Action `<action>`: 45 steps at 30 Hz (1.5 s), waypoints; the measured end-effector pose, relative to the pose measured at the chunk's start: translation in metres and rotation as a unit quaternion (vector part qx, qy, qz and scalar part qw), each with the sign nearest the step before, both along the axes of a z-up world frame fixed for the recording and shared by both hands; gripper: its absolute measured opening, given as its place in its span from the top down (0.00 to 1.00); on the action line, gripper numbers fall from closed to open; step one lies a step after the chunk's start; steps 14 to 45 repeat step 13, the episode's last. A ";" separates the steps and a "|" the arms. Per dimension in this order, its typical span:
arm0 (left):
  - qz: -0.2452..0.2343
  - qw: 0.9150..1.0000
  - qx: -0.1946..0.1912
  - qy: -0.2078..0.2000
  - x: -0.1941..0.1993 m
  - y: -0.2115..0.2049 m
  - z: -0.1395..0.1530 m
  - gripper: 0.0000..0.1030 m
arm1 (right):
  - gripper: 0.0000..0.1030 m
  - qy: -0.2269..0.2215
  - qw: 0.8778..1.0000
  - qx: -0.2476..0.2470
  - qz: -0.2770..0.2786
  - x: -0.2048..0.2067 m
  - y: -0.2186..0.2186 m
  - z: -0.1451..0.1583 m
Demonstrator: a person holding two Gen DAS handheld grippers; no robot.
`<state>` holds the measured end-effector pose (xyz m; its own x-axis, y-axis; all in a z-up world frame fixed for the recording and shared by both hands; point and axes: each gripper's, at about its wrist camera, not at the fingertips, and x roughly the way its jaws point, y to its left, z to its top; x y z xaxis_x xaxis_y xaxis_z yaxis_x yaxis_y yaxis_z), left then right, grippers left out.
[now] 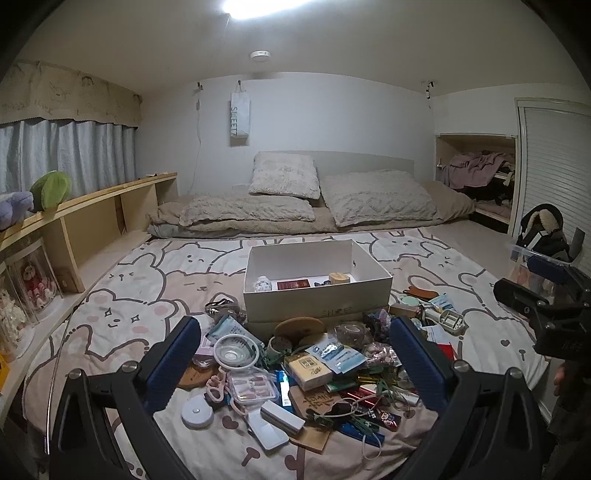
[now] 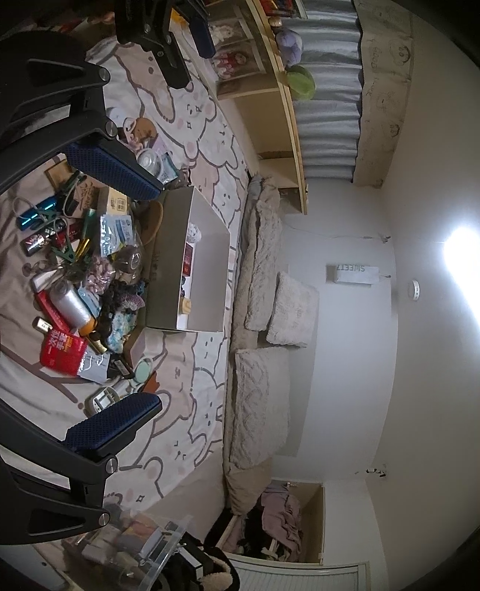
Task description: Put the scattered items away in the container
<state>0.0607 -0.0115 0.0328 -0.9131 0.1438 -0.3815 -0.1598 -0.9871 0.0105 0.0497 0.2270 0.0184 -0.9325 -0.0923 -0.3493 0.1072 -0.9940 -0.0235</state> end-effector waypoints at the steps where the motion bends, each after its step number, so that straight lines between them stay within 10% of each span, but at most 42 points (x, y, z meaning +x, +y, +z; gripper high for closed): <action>1: 0.001 1.000 0.001 -0.001 0.000 -0.001 0.000 0.00 | 0.00 0.000 1.000 -0.001 0.000 0.000 0.000 0.000; 45: 0.008 1.000 0.001 -0.009 -0.003 -0.002 -0.004 0.00 | 0.00 -0.002 1.000 0.002 0.006 0.001 -0.001 0.001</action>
